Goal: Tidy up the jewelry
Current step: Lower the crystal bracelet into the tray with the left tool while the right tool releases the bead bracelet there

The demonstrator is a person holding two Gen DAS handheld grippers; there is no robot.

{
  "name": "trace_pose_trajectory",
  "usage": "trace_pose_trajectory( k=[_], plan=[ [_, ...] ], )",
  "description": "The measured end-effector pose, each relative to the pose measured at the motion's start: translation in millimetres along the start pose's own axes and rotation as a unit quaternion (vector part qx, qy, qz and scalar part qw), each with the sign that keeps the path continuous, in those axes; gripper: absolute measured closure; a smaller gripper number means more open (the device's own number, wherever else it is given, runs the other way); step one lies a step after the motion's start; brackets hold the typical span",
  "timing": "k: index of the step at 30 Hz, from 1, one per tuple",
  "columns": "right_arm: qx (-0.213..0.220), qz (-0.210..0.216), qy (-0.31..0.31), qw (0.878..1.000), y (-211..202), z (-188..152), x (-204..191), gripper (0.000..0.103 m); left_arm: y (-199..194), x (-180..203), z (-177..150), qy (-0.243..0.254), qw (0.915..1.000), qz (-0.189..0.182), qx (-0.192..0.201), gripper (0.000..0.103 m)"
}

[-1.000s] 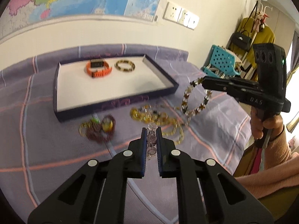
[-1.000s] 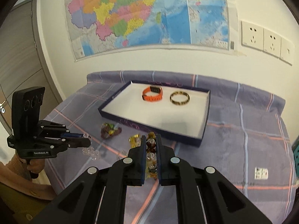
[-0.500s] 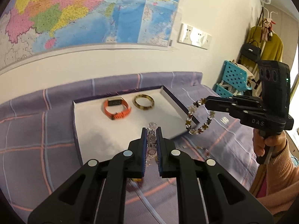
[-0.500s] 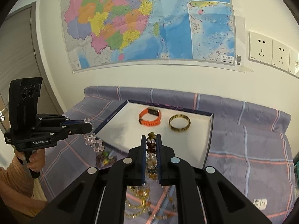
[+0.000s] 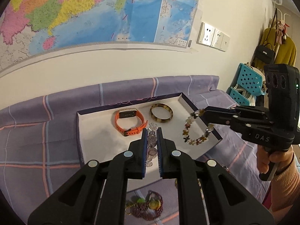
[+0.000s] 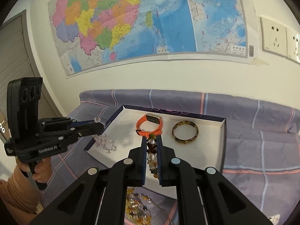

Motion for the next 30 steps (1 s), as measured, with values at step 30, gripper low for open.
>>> trace_pose_trajectory(
  k=[30],
  plan=[
    [-0.056, -0.055, 0.089, 0.993, 74, -10, 67, 0.094, 83, -33, -26, -0.065, 0.9936, 0.032, -0.087, 0.09]
  ],
)
Point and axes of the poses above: each gripper's, at about its wrist camera, not at the fingertips, and y roughly the way its jaws point, x to its right, z to its top, the point moved 3 cm from there along y, roughly the way its jaws point, and after that the axes turned 9 degrees about y, right-handed, at the moved point
